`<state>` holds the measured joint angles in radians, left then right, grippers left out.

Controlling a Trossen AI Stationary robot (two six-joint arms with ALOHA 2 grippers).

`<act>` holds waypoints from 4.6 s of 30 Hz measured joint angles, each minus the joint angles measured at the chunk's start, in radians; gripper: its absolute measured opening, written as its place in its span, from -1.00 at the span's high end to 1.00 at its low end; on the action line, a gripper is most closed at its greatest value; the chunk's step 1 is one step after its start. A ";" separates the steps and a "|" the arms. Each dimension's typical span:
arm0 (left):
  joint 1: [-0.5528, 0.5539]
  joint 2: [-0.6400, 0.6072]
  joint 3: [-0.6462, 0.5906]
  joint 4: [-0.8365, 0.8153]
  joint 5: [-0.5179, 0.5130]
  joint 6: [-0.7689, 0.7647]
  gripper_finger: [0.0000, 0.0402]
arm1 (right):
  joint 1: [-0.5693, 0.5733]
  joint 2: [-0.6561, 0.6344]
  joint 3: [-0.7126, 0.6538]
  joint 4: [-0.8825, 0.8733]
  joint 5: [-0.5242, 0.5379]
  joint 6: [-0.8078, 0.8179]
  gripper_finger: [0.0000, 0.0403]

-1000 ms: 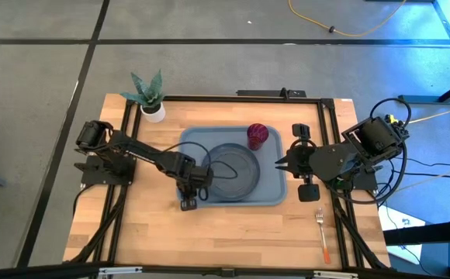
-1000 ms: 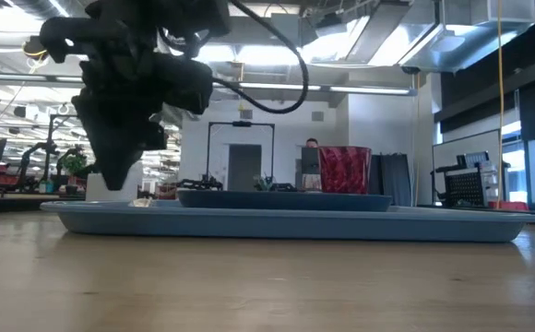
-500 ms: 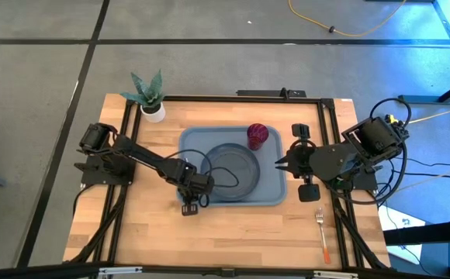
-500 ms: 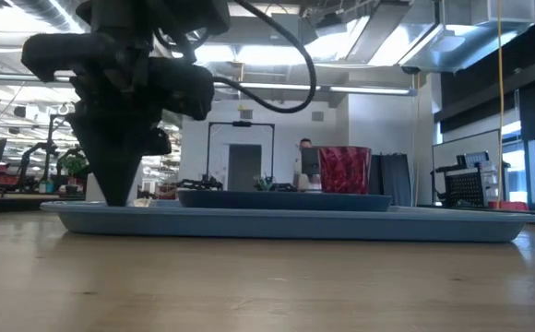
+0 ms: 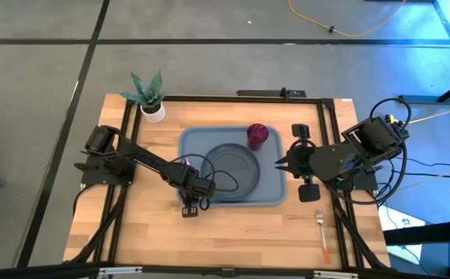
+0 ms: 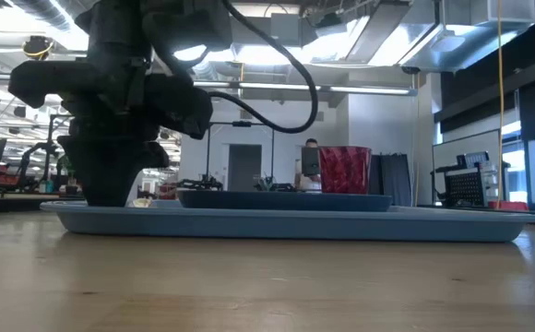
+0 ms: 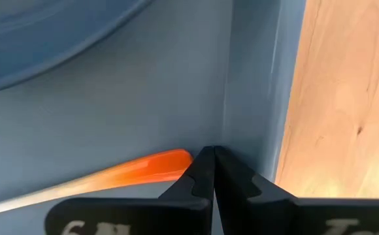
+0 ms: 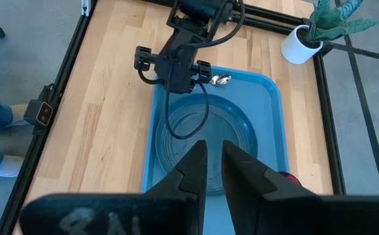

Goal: Pick and place plate/cup/fork/spoon on tray
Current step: Adjust the orange spoon on the blue tray, then put the orange fork on the blue tray

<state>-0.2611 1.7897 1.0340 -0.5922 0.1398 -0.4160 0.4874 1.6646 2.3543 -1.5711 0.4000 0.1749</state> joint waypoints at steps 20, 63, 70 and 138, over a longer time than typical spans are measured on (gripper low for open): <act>0.021 -0.003 -0.001 -0.100 -0.015 0.016 1.00 | 0.000 0.000 0.000 0.000 0.000 0.001 0.76; 0.039 -0.033 -0.003 -0.228 -0.103 0.026 1.00 | 0.000 0.000 -0.001 0.000 -0.001 0.007 0.76; 0.038 -0.062 -0.003 -0.228 -0.052 -0.002 1.00 | 0.000 0.000 -0.001 0.000 -0.001 0.005 0.76; -0.047 -0.679 -0.002 -0.234 -0.496 -0.261 1.00 | 0.316 -0.402 -1.426 0.437 -0.707 1.840 0.76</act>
<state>-0.3080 1.1103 1.0325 -0.8257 -0.3562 -0.6773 0.8029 1.2625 0.9279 -1.1340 -0.3066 2.0148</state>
